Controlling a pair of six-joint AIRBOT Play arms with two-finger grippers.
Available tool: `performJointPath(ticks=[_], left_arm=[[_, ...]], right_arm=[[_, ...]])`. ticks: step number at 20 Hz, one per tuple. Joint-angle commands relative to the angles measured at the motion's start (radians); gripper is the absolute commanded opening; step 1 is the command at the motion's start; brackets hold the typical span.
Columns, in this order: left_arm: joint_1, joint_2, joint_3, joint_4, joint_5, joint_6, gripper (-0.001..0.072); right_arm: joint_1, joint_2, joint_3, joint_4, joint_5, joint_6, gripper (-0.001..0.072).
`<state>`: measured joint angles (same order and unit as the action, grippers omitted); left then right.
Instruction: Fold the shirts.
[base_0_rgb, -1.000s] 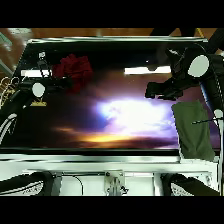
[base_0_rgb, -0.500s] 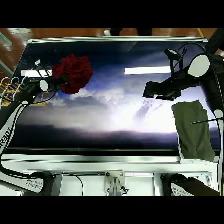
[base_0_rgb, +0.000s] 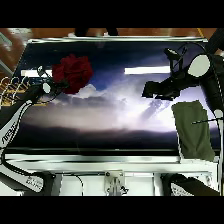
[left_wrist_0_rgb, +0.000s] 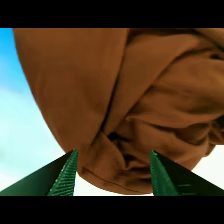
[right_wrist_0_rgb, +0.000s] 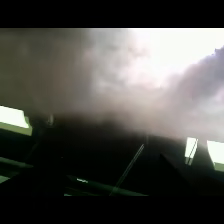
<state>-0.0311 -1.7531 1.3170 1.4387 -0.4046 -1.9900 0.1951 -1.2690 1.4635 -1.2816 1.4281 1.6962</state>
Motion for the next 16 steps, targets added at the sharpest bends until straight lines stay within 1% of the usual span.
performJointPath(ticks=[1,5,7,11,15,16], left_arm=[[0.024,-0.011,0.001,0.001,-0.004,-0.001,0.0524],[0.041,-0.016,0.001,0.000,-0.007,-0.002,0.0520],[0.041,-0.017,0.000,-0.011,-0.033,-0.002,0.0460],[0.041,-0.036,0.000,-0.022,-0.107,-0.002,0.0463],[0.041,-0.054,0.001,-0.072,-0.101,-0.002,0.0457],[0.041,-0.057,0.001,-0.079,-0.101,-0.002,0.0377]], right_arm=[[0.001,-0.001,0.001,0.001,0.000,0.000,0.0694],[0.001,-0.001,0.001,0.002,-0.023,0.000,0.0693],[0.001,-0.001,0.001,0.002,-0.034,0.000,0.0694],[0.001,-0.001,0.001,0.019,-0.045,0.000,0.0694],[0.001,-0.001,0.001,0.027,-0.045,0.000,0.0694],[0.001,-0.001,0.001,0.027,-0.045,0.000,0.0694]])
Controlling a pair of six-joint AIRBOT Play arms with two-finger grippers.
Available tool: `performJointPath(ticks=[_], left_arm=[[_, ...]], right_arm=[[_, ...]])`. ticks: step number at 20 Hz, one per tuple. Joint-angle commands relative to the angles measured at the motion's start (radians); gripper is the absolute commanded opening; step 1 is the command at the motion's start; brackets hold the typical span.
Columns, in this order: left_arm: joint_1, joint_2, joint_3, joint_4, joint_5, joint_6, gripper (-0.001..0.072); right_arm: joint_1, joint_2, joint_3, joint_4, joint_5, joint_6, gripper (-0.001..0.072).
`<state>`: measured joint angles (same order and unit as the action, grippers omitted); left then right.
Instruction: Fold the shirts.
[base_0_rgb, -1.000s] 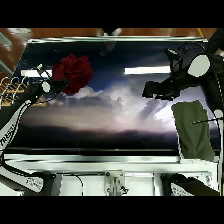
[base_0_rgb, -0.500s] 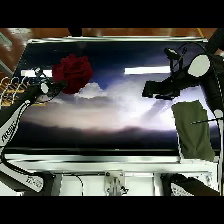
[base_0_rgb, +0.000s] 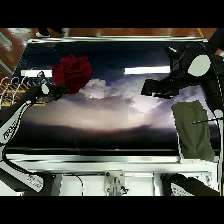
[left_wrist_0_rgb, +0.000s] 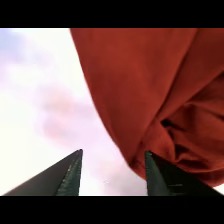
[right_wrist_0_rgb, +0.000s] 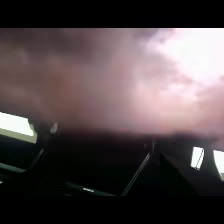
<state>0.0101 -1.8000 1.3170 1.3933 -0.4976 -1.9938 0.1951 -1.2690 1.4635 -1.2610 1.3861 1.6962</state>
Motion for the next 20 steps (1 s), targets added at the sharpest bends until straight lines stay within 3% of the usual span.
performJointPath(ticks=[1,3,4,9,12,15,18,20], left_arm=[[0.000,-0.013,0.001,-0.033,-0.006,0.002,0.0245],[0.000,-0.015,0.001,-0.034,0.033,0.002,0.0066],[0.000,-0.014,0.001,-0.049,0.069,0.002,0.0030],[-0.024,0.017,0.080,-0.137,0.113,0.015,0.0026],[-0.065,0.115,0.141,-0.137,0.113,0.111,0.0025],[-0.125,0.290,0.156,-0.137,0.115,0.186,0.0025],[-0.217,0.529,0.157,-0.137,0.114,0.276,0.0026],[-0.291,0.685,0.157,-0.137,0.128,0.291,0.0026]], right_arm=[[0.001,-0.001,0.001,0.007,-0.003,0.000,0.0694],[0.001,-0.001,0.001,0.009,-0.001,0.000,0.0694],[0.001,-0.001,0.001,0.016,0.002,0.000,0.0694],[0.001,-0.001,0.001,0.064,0.005,0.000,0.0694],[0.001,-0.001,0.001,0.083,-0.006,0.000,0.0693],[0.001,-0.001,0.001,0.124,-0.034,0.000,0.0693],[-0.001,0.002,0.004,0.203,-0.153,0.000,0.0692],[-0.001,0.016,0.043,0.243,-0.188,-0.024,0.0692]])
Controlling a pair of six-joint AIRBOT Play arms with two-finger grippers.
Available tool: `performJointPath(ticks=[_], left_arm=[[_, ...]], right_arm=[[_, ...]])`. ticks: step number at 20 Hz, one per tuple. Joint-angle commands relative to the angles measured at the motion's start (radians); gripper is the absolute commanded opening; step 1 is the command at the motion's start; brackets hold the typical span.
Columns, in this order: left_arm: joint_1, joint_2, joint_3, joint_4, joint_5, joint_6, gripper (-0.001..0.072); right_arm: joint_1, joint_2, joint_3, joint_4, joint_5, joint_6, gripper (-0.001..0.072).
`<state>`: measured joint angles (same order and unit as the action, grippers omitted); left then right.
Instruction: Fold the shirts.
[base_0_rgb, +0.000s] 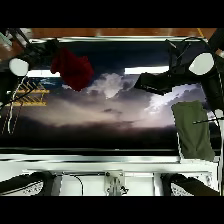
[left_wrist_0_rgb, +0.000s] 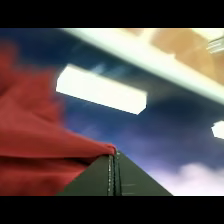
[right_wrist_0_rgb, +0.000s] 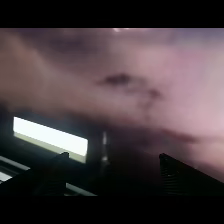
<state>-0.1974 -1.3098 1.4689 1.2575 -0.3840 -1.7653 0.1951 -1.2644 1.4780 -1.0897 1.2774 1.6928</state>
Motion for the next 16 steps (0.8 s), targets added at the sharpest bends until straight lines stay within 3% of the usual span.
performJointPath(ticks=[1,3,6,9,12,16], left_arm=[[-0.120,0.261,0.005,-0.001,0.029,0.063,0.0026],[-0.203,0.378,0.005,-0.002,0.056,0.063,0.0026],[-0.319,0.489,0.005,-0.001,0.036,0.063,0.0027],[-0.365,0.519,0.005,-0.001,-0.173,0.077,0.0026],[-0.360,0.505,-0.029,0.069,-0.538,0.055,0.0025],[-0.360,0.507,-0.155,0.163,-0.655,0.013,0.0026]], right_arm=[[-0.001,0.026,0.058,0.066,-0.090,-0.035,0.0692],[-0.001,0.076,0.136,-0.014,-0.114,-0.064,0.0692],[-0.001,0.177,0.252,-0.265,-0.117,-0.066,0.0692],[-0.001,0.280,0.279,-0.436,-0.066,-0.033,0.0692],[0.001,0.296,0.265,-0.376,0.125,-0.023,0.0692],[0.001,0.293,0.006,-0.231,0.246,-0.106,0.0692]])
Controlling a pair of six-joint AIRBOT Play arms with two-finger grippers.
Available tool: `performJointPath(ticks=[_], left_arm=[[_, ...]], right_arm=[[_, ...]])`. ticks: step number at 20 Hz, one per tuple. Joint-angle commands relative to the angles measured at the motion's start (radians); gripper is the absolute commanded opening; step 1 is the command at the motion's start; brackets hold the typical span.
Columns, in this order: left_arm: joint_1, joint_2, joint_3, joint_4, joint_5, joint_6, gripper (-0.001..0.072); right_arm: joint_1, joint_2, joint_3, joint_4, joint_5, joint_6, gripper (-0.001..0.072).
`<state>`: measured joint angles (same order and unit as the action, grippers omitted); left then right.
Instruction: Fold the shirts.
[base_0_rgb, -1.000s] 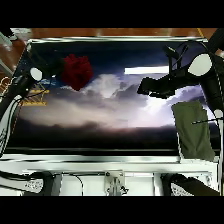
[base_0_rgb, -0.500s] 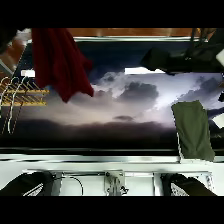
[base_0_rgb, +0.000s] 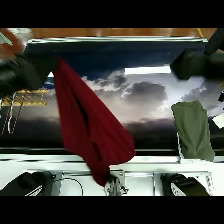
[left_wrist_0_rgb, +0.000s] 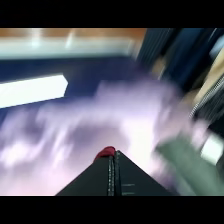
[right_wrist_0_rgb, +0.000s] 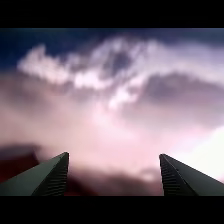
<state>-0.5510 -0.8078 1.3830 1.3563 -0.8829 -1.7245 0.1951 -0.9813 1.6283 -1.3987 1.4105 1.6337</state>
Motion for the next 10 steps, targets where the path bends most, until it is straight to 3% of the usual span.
performJointPath(ticks=[1,5,10], left_arm=[[-0.006,0.005,-0.101,0.061,-0.159,-0.050,0.0026],[-0.006,0.005,-0.217,0.062,-0.241,-0.061,0.0026],[-0.006,0.005,-0.306,0.062,-0.255,-0.061,0.0026]], right_arm=[[0.001,0.010,-0.233,0.110,0.108,-0.047,0.0692],[0.001,0.010,-0.578,0.219,0.022,-0.047,0.0692],[0.087,0.010,-0.890,0.246,-0.112,-0.047,0.0693]])
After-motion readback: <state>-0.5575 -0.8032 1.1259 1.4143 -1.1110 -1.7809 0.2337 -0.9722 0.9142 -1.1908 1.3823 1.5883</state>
